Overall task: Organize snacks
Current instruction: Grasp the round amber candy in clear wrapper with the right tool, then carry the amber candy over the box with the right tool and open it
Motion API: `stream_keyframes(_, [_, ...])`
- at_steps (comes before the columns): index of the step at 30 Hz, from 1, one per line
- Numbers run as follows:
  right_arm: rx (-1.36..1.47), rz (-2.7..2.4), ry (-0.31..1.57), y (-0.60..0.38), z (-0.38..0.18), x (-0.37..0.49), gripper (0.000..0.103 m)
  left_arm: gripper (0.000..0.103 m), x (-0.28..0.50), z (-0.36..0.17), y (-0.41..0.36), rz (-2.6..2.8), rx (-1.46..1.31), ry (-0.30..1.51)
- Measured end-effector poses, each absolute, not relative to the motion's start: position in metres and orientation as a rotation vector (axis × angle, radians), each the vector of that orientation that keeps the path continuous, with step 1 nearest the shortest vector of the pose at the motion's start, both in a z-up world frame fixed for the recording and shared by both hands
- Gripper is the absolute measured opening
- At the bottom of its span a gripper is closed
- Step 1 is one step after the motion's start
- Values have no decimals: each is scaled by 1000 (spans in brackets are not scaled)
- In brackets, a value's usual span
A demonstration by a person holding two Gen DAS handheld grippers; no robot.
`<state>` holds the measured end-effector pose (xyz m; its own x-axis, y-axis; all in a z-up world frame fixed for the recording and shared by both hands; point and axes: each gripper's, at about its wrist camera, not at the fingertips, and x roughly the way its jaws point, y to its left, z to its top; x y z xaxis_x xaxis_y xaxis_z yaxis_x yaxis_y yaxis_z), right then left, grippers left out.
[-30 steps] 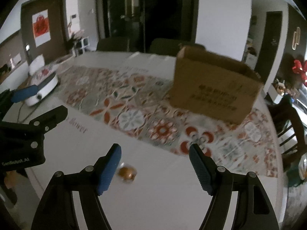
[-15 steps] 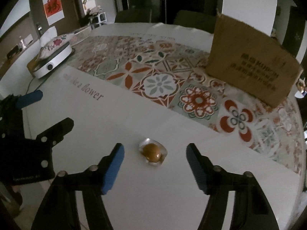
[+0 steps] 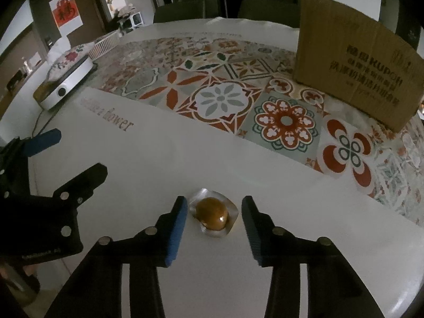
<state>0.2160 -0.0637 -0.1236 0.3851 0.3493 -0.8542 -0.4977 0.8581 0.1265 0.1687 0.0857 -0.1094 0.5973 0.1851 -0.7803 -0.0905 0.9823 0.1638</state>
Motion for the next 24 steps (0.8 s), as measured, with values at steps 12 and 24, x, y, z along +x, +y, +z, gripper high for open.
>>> stream_keyframes(12, [-129, 540, 1053, -67, -131, 217, 38, 100, 177, -115, 81, 148, 84, 942])
stream_keyframes(24, [-107, 523, 1008, -73, -120, 215, 35, 100, 180, -104, 75, 143, 93, 911])
